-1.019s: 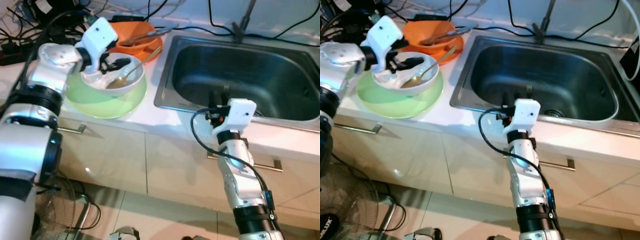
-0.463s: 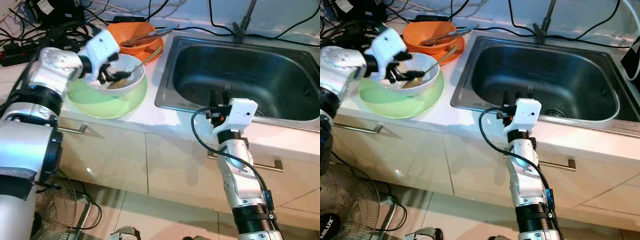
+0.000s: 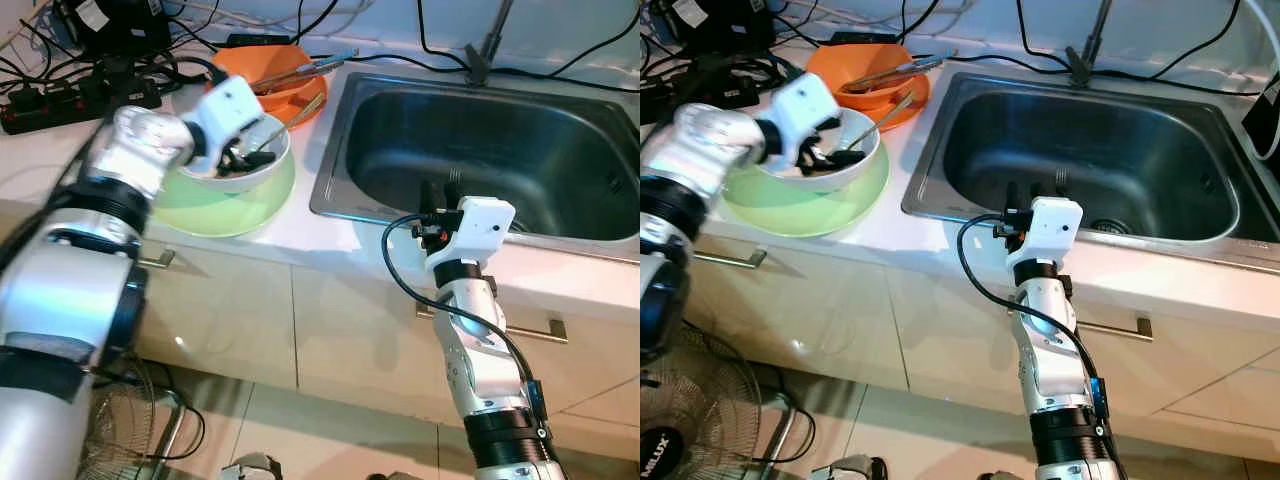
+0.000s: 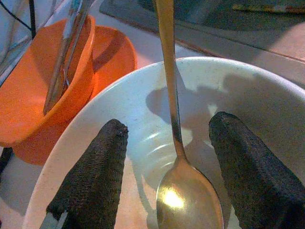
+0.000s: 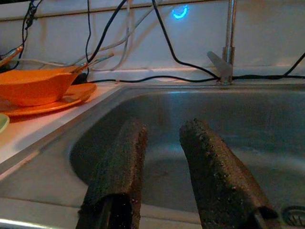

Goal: Kitchen organization

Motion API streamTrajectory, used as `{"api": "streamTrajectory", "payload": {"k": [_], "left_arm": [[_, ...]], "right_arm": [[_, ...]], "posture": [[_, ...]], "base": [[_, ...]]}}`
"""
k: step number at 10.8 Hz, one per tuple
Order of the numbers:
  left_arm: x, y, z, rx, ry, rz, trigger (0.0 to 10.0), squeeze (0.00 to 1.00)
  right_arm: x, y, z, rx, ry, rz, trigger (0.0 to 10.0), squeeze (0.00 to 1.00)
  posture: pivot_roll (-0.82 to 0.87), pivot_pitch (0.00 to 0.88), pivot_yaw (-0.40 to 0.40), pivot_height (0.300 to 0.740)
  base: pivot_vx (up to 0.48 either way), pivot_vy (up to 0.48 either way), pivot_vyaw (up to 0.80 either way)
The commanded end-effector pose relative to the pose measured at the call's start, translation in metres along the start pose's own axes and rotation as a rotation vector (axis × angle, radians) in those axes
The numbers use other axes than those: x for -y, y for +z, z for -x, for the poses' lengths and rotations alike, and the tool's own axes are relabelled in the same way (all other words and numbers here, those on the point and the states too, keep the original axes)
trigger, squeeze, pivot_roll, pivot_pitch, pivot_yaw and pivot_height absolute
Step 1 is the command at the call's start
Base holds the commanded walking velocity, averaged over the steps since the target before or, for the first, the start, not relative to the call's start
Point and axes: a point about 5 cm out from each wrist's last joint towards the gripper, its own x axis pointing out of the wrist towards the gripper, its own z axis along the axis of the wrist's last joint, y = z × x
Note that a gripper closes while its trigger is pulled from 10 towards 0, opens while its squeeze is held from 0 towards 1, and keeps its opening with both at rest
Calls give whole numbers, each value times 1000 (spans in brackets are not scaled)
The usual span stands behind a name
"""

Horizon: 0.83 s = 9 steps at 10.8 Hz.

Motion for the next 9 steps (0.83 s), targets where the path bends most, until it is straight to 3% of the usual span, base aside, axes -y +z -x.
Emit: {"api": "streamTrajectory", "payload": {"k": [1, 5, 6, 7, 9], "left_arm": [[4, -6, -3, -36, -1, 2, 10000, 0], [12, -13, -12, -92, 83, 38, 10000, 0], [11, -16, -11, -106, 115, 50, 2000, 0], [10, -18, -11, -116, 137, 60, 0, 0], [10, -21, -10, -131, 151, 60, 0, 0]], "right_arm": [[2, -2, 1, -7, -11, 7, 10000, 0], [3, -2, 1, -10, -20, 10, 10000, 0], [4, -3, 1, -12, -22, 12, 10000, 0], [4, -3, 1, -12, -23, 12, 10000, 0], [3, -4, 2, -20, -20, 11, 10000, 0]], "posture": [[31, 43, 44, 740], [23, 43, 48, 740], [23, 44, 47, 740], [24, 44, 47, 740], [30, 43, 43, 740]], "base": [[0, 0, 0], [0, 0, 0], [0, 0, 0], [0, 0, 0], [0, 0, 0]]}}
